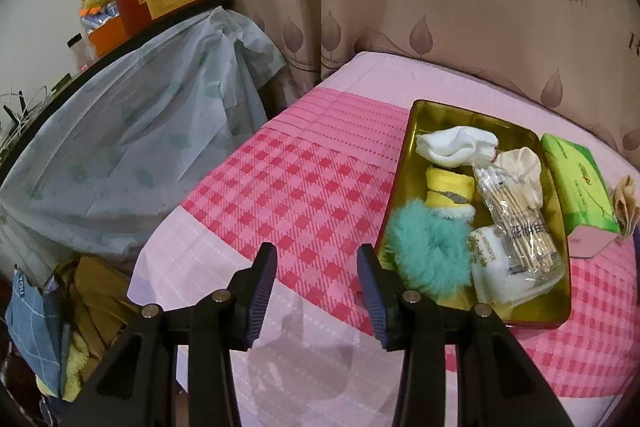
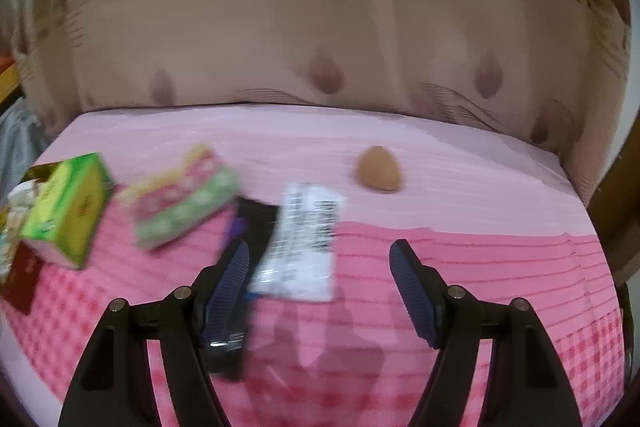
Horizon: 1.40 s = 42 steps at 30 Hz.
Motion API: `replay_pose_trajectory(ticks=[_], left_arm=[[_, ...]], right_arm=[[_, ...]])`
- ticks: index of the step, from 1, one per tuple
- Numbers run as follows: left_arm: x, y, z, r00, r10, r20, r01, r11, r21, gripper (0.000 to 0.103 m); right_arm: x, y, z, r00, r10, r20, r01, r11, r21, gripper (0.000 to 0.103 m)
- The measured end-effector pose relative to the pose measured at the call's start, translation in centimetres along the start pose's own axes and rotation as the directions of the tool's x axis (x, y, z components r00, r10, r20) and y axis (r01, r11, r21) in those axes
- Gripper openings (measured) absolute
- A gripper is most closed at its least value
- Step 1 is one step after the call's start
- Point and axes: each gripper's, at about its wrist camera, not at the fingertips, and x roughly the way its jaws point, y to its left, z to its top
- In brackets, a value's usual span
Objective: Organize soft objects
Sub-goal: 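Grasp the brown makeup sponge with the right gripper and lift it, then grasp the striped towel with the left gripper while the right holds the sponge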
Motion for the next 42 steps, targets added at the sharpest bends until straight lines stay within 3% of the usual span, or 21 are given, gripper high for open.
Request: replay_pose_trajectory(ticks=[7, 11, 15, 21, 24, 26, 37, 42], left_arm=[[0.3, -1.4, -0.2, 1.0, -0.019, -0.007, 0.019, 0.998, 0.052, 0.042], [-0.4, -2.8, -0.2, 0.999, -0.025, 0.022, 0.023, 0.996, 0.091, 0.042], [-0.4, -4.9, 0.1, 0.995, -0.098, 0.003, 0.098, 0.989, 0.11, 0.042], [-0.7, -11.4, 1.3, 0.982, -0.188, -0.018, 0.187, 0.954, 0.234, 0.042], [-1.3, -15.4, 2.1, 0.965, -0.26, -0.021, 0.254, 0.918, 0.304, 0.042], [-1.7, -18.4, 2.5, 0.953, -0.303, -0.026, 0.292, 0.886, 0.36, 0.042], [-2.8, -31.7, 1.8, 0.876, -0.464, -0.129, 0.456, 0.713, 0.533, 0.043], [-2.6, -35.3, 1.5, 0.872, -0.468, -0.145, 0.458, 0.674, 0.58, 0.043]], right_arm=[[4.2, -4.9, 0.9, 0.999, -0.046, -0.002, 0.046, 0.998, 0.044, 0.071], [6.9, -5.8, 2.3, 0.999, -0.046, -0.009, 0.047, 0.998, 0.041, 0.08], [9.5, -5.9, 4.1, 0.998, -0.055, -0.017, 0.055, 0.998, 0.019, 0.08], [12.5, -5.9, 5.9, 0.998, -0.048, -0.042, 0.048, 0.999, 0.011, 0.08], [14.0, -5.7, 6.3, 0.997, -0.044, -0.064, 0.044, 0.999, -0.007, 0.07], [15.1, -5.5, 6.3, 0.995, -0.032, -0.095, 0.031, 0.999, -0.018, 0.044], [12.9, -5.1, 4.6, 0.992, 0.005, -0.123, 0.0, 0.999, 0.042, 0.043], [9.8, -5.2, 1.9, 0.992, 0.011, -0.124, -0.004, 0.998, 0.058, 0.042]])
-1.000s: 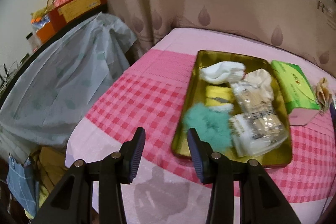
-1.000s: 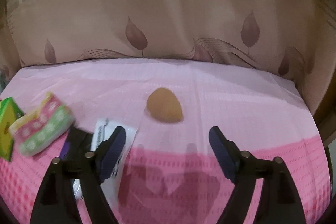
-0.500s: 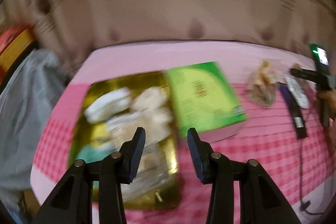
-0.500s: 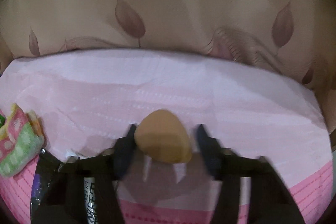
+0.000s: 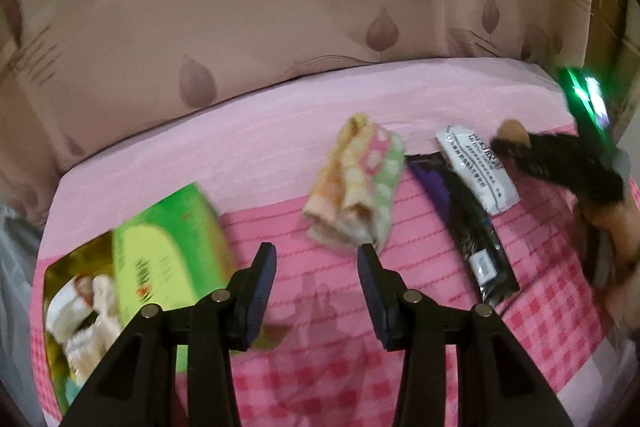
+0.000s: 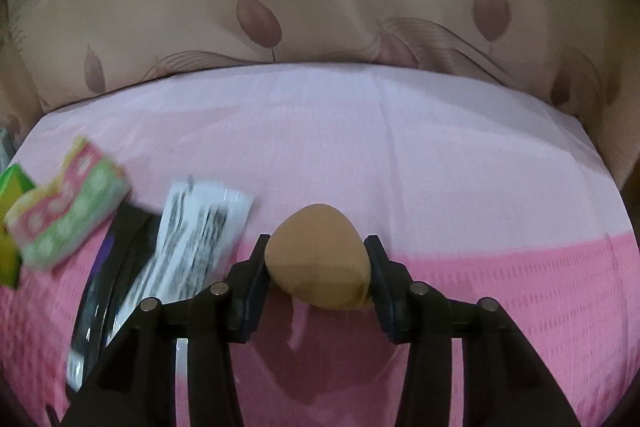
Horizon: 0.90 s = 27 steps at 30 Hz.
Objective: Organize soft objects
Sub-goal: 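Grasp the striped towel with the left gripper while the right holds the sponge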
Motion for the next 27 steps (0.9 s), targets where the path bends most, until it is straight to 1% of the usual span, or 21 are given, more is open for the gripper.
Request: replay_pose_trajectory(ticks=[2, 6, 7, 9, 11, 13, 16, 17, 19, 20, 22, 23, 24, 25, 27], left_arm=[[1.0, -0.4, 0.8, 1.0, -0.023, -0.01, 0.023, 1.0, -0.007, 0.046], [2.6, -0.7, 2.3, 0.999, -0.031, -0.019, 0.031, 0.999, -0.028, 0.047], [3.0, -1.0, 2.7, 0.999, -0.026, -0.026, 0.025, 0.999, -0.029, 0.047], [3.9, -1.4, 3.6, 0.999, -0.041, -0.032, 0.04, 0.999, -0.018, 0.049], [5.1, -1.7, 4.4, 0.998, -0.039, -0.044, 0.038, 0.999, -0.022, 0.05], [6.8, -1.9, 5.0, 0.996, -0.046, -0.07, 0.044, 0.999, -0.031, 0.051], [9.0, -2.0, 4.9, 0.993, -0.046, -0.112, 0.041, 0.998, -0.049, 0.051], [9.5, -1.9, 4.6, 0.992, -0.057, -0.115, 0.05, 0.997, -0.063, 0.051], [9.3, -1.6, 4.2, 0.994, -0.078, -0.073, 0.07, 0.992, -0.103, 0.051], [9.3, -1.4, 4.2, 0.994, -0.088, -0.07, 0.079, 0.99, -0.117, 0.051], [9.4, -1.2, 4.1, 0.99, -0.115, -0.081, 0.102, 0.984, -0.145, 0.039], [9.3, -1.2, 4.1, 0.989, -0.129, -0.077, 0.116, 0.981, -0.153, 0.025], [9.1, -1.3, 4.1, 0.989, -0.129, -0.078, 0.116, 0.981, -0.158, 0.02], [9.0, -1.4, 4.1, 0.99, -0.117, -0.082, 0.103, 0.982, -0.156, 0.017], [8.4, -1.9, 4.0, 0.992, -0.098, -0.084, 0.085, 0.985, -0.15, 0.016]], right_arm=[[-1.2, -0.5, -1.3, 1.0, 0.01, -0.001, -0.01, 1.0, 0.013, 0.042], [-3.5, -0.9, -4.3, 1.0, 0.015, 0.003, -0.015, 1.0, 0.024, 0.042], [-3.6, -1.0, -4.6, 1.0, 0.015, 0.005, -0.016, 1.0, 0.026, 0.042], [-4.3, -1.2, -5.4, 1.0, 0.022, 0.009, -0.022, 0.999, 0.039, 0.042], [-4.5, -1.3, -5.7, 1.0, 0.028, 0.007, -0.028, 0.998, 0.051, 0.042], [-4.3, -1.0, -5.6, 1.0, 0.017, -0.001, -0.017, 0.999, 0.04, 0.043], [-4.1, -0.4, -5.6, 1.0, -0.013, -0.007, 0.013, 1.0, 0.011, 0.043], [-4.1, -0.4, -5.5, 1.0, -0.016, -0.008, 0.016, 1.0, 0.009, 0.043], [-4.1, -0.4, -5.6, 1.0, -0.016, -0.009, 0.016, 1.0, 0.008, 0.043], [-4.2, -0.5, -5.7, 1.0, -0.014, -0.009, 0.015, 1.0, 0.009, 0.044], [-4.2, -0.5, -5.7, 1.0, -0.015, -0.009, 0.015, 1.0, 0.007, 0.044], [-4.2, -0.5, -5.7, 1.0, -0.016, -0.009, 0.016, 1.0, 0.006, 0.044], [-4.2, -0.4, -5.7, 1.0, -0.016, -0.009, 0.016, 1.0, 0.006, 0.044], [-4.2, -0.5, -5.7, 1.0, -0.015, -0.009, 0.015, 1.0, 0.007, 0.044], [-4.2, -0.5, -5.7, 1.0, -0.013, -0.009, 0.013, 1.0, 0.009, 0.044]])
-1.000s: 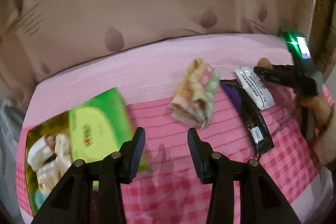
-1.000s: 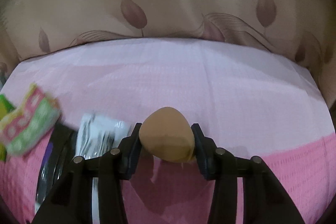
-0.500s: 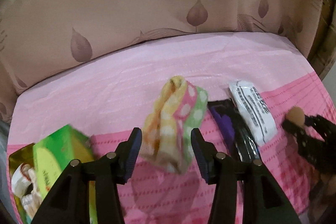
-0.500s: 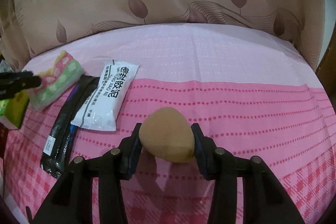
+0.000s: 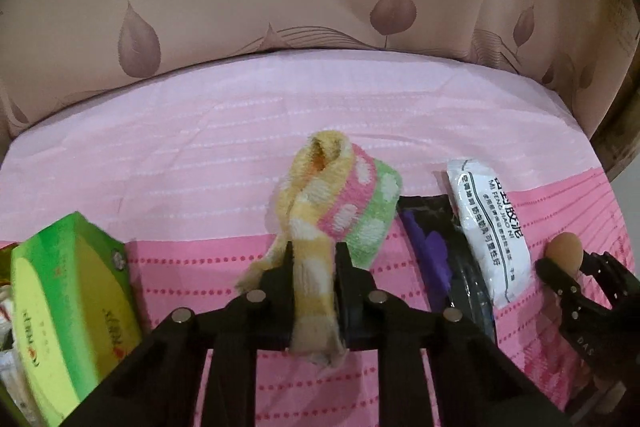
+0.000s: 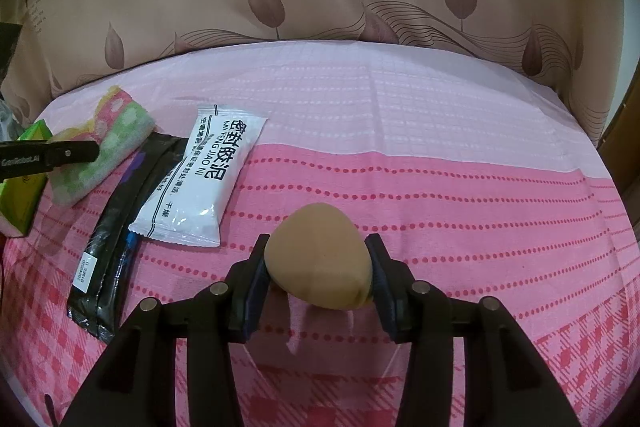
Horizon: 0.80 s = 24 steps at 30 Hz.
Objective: Organize soft objects
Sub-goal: 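Grasp the striped towel with the left gripper while the right holds the sponge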
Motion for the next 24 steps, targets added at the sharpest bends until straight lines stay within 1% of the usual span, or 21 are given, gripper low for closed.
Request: replay_pose_trajectory(ticks=[5, 12, 16, 22, 24], left_arm=[[-1.3, -0.7, -1.0, 1.0, -0.008, 0.007, 0.009, 1.0, -0.016, 0.016], [-4.4, -1.3, -2.9, 0.999, 0.016, 0.033, -0.016, 1.0, -0.002, 0.016], [-6.8, -1.6, -3.8, 0.998, 0.012, 0.057, -0.012, 1.0, 0.0, 0.016], [-10.6, -1.7, -5.3, 0.995, 0.023, 0.094, -0.023, 1.0, 0.006, 0.016], [-12.0, -1.7, -5.8, 0.993, 0.037, 0.116, -0.038, 0.999, 0.01, 0.016]], right_arm=[[0.1, 0.0, 0.0, 1.0, -0.003, -0.001, 0.003, 1.0, -0.003, 0.044], [0.0, 0.0, 0.0, 1.0, -0.001, -0.001, 0.001, 1.0, -0.002, 0.044], [0.0, 0.0, 0.0, 1.0, -0.002, -0.001, 0.002, 1.0, -0.003, 0.044], [0.1, 0.0, 0.0, 1.0, -0.004, -0.001, 0.004, 1.0, -0.005, 0.044], [0.1, 0.1, 0.0, 1.0, -0.006, -0.001, 0.006, 1.0, -0.007, 0.044]])
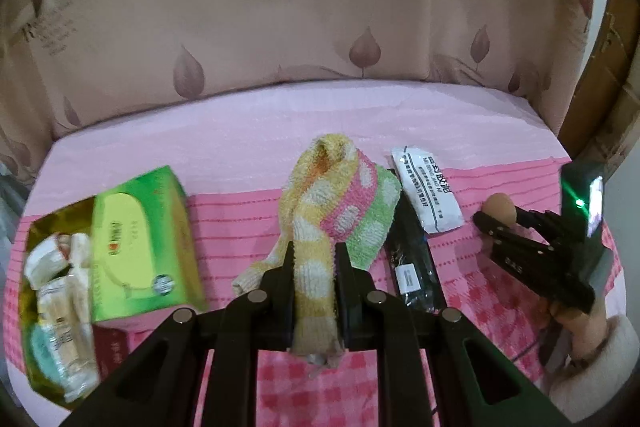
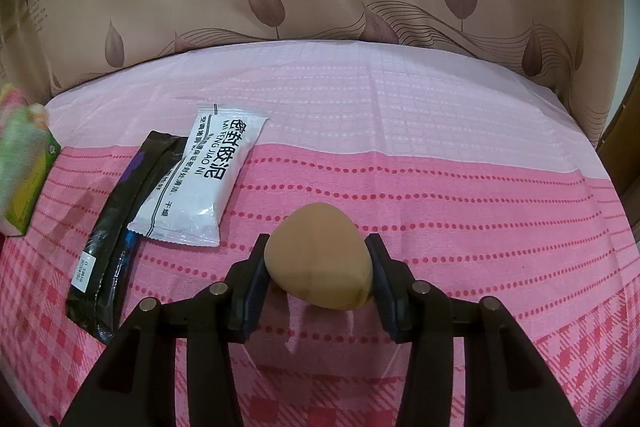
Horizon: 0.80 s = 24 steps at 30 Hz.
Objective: Organize soft objects
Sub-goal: 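Grasp the striped towel with the left gripper while the right holds the sponge, then carry the striped towel over the gold tin with the left gripper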
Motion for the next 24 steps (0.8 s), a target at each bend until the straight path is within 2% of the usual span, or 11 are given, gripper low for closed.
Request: replay_pose_trajectory(ticks=[10, 16, 24], left_arm=[[-5.4, 3.8, -1.7, 0.995, 0.084, 0.059, -0.082, 0.996, -0.027, 0.016], [-6.9, 7.8, -2.5, 0.987, 0.145, 0.065, -0.138, 0.986, -0.092, 0.016], [-7.2, 14.0, -3.7, 0.97, 0.239, 0.036, -0.229, 0.955, -0.187, 0.016]], right_arm=[[0.0, -0.1, -0.1, 1.0, -0.002, 0.0, 0.002, 1.0, -0.003, 0.044], [0.0, -0.1, -0.1, 1.0, -0.003, 0.0, 0.003, 1.0, -0.003, 0.044], [0.1, -0.1, -0.1, 1.0, -0.004, -0.001, 0.004, 1.0, -0.003, 0.044]])
